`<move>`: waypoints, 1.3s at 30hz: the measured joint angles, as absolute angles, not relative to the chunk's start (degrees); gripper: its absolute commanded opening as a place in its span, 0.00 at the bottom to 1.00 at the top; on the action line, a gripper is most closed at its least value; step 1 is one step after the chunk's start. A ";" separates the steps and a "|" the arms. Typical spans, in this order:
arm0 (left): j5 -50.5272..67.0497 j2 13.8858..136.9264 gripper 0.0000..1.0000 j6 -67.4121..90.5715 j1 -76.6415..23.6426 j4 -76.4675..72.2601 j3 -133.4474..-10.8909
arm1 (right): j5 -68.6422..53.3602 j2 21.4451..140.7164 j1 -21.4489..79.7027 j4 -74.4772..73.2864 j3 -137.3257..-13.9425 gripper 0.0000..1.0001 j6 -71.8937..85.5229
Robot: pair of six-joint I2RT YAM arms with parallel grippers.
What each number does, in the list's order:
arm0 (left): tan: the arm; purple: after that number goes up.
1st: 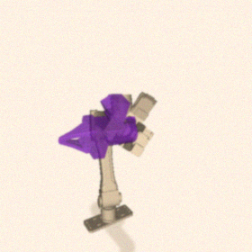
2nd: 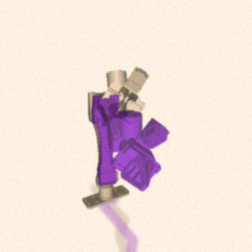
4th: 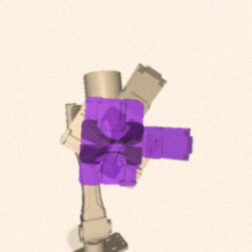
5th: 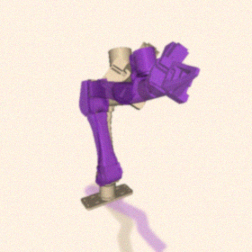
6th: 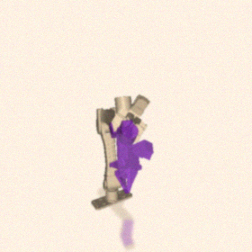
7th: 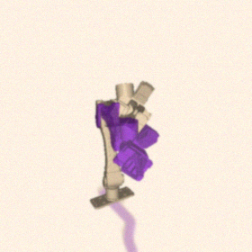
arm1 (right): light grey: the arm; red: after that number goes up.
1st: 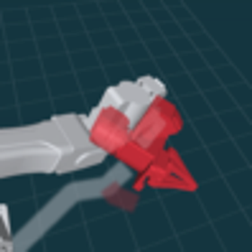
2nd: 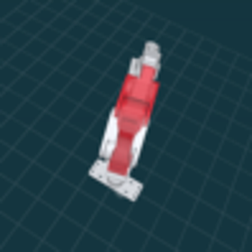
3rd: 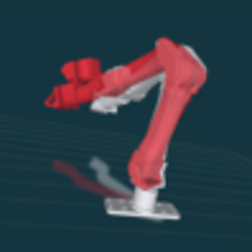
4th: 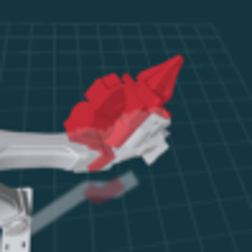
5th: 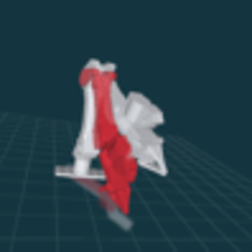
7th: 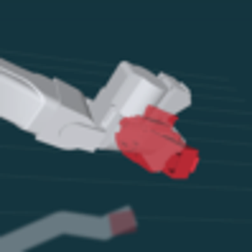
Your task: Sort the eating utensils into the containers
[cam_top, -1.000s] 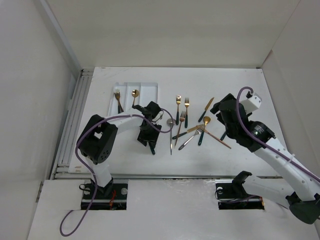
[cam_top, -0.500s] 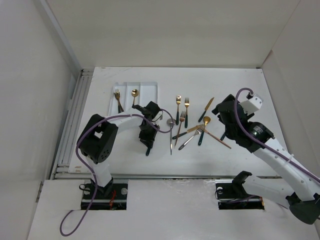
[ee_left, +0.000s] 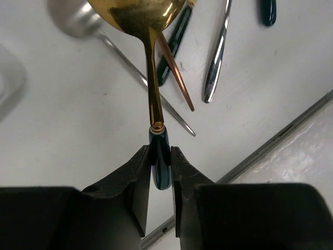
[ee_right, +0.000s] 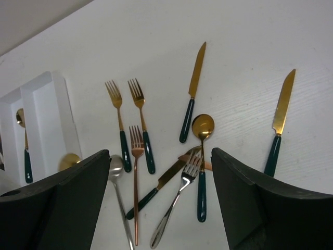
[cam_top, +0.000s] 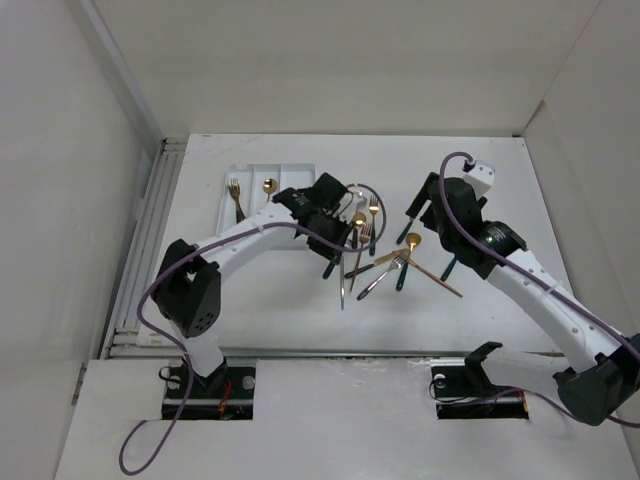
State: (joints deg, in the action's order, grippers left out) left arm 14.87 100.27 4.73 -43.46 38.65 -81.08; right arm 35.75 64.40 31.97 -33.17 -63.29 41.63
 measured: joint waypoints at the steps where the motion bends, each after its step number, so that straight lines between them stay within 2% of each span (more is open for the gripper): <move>1: 14.79 99.39 0.00 4.47 -42.30 38.83 -81.95 | 34.89 64.62 31.75 -32.36 -63.31 0.84 40.95; 6: 11.09 98.15 0.00 3.11 -30.98 39.62 -88.99 | 30.94 65.93 31.18 -27.86 -63.83 0.84 37.80; 12: 5.17 104.05 0.00 0.67 -17.96 39.11 -97.71 | 26.41 71.64 31.03 -23.73 -66.15 0.84 35.64; 26: 6.02 119.31 0.00 -2.33 -9.82 38.87 -97.78 | 16.64 79.88 31.24 -21.76 -67.26 0.82 33.98; 30: 6.72 120.68 0.00 -2.15 -9.93 38.83 -98.06 | 15.57 83.05 32.73 -21.82 -67.46 0.77 33.80; 33: 7.07 121.08 0.15 -1.93 -10.07 38.65 -98.10 | 14.46 86.56 35.00 -21.89 -67.46 0.72 33.78; 34: 7.03 121.19 0.19 -1.78 -10.15 38.65 -98.08 | 14.06 87.79 35.66 -22.00 -67.46 0.67 33.78; 38: 6.33 121.27 0.24 -1.37 -10.28 38.61 -98.10 | 13.06 91.98 38.15 -22.55 -67.46 0.55 33.85; 39: 5.93 121.27 0.30 -1.32 -10.28 38.59 -98.10 | 13.02 92.73 38.74 -22.70 -67.46 0.55 33.89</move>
